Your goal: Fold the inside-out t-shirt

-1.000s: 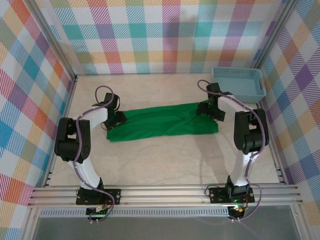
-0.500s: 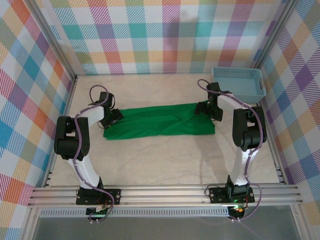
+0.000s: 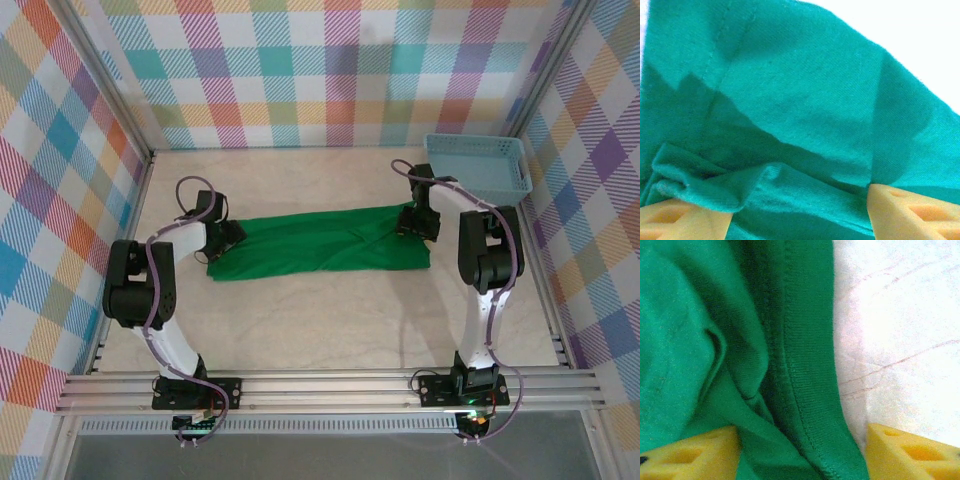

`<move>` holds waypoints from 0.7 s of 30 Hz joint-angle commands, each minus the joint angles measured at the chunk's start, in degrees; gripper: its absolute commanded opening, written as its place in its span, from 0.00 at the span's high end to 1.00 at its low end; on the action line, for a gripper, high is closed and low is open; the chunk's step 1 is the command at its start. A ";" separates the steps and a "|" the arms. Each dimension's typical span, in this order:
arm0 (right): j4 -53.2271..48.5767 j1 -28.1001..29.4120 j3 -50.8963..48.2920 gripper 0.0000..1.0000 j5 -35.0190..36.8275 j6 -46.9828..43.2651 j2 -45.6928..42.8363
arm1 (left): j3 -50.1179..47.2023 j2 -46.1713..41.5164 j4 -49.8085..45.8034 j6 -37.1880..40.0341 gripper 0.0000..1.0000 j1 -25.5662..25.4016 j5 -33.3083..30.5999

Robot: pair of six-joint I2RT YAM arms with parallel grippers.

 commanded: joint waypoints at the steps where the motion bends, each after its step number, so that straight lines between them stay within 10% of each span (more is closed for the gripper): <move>1: 2.36 3.31 0.16 0.44 -9.09 -0.20 3.54 | -5.13 1.08 -5.33 -1.93 0.28 0.32 0.78; 21: 1.28 3.60 -5.96 1.00 2.08 -1.25 -10.51 | -15.31 -10.22 -5.23 -4.91 0.27 -3.29 -0.35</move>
